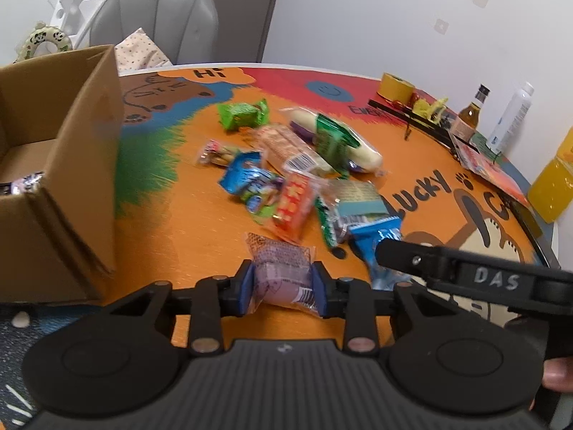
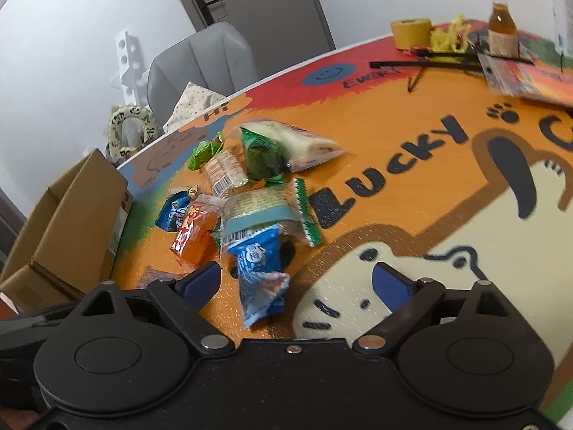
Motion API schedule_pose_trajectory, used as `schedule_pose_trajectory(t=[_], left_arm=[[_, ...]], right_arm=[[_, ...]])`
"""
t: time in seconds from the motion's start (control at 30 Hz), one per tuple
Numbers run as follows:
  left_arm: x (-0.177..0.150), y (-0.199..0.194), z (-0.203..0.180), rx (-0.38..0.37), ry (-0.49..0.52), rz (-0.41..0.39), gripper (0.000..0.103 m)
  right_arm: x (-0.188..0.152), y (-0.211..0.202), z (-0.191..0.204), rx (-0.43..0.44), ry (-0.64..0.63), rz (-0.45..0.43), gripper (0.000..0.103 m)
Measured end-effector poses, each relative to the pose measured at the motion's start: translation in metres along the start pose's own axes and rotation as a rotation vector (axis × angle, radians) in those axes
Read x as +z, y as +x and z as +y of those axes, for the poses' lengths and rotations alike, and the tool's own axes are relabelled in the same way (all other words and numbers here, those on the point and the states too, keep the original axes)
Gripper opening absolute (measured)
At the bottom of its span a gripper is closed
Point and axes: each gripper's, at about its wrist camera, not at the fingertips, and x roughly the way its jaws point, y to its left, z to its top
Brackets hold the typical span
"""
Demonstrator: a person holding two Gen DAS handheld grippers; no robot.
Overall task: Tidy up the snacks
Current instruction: 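Grasp the purple pastry bag with the left gripper while the right grasps a blue packet, then carry both snacks over the box and open both grippers to release them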
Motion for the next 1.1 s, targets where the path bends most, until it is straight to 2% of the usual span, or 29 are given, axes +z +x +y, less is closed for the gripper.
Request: schedule_pose_trajectory(t=[0.17, 0.27, 0.33, 0.43, 0.63, 1.1], left_arm=[[0.007, -0.008, 0.015, 0.014, -0.019, -0.021, 0.032], [0.011, -0.015, 0.023, 0.023, -0.025, -0.042, 0.032], [0.014, -0.018, 0.024, 0.024, -0.023, -0.053, 0.032], [0.016, -0.024, 0.026, 0.023, -0.025, -0.065, 0.032], [0.019, -0.035, 0.026, 0.013, -0.021, -0.091, 0.032], [0.041, -0.077, 0.035, 0.017, -0.023, -0.188, 0.032]], right_arm=[[0.001, 0.005, 0.015, -0.013, -0.030, -0.001, 0.074], [0.000, 0.007, 0.022, -0.013, -0.050, 0.003, 0.057], [0.000, 0.008, 0.024, -0.022, -0.055, 0.007, 0.029], [0.001, 0.004, 0.020, 0.011, -0.014, 0.000, 0.026], [0.006, -0.009, 0.021, 0.020, -0.002, -0.043, 0.026], [0.026, -0.034, 0.054, 0.071, -0.020, -0.129, 0.025]])
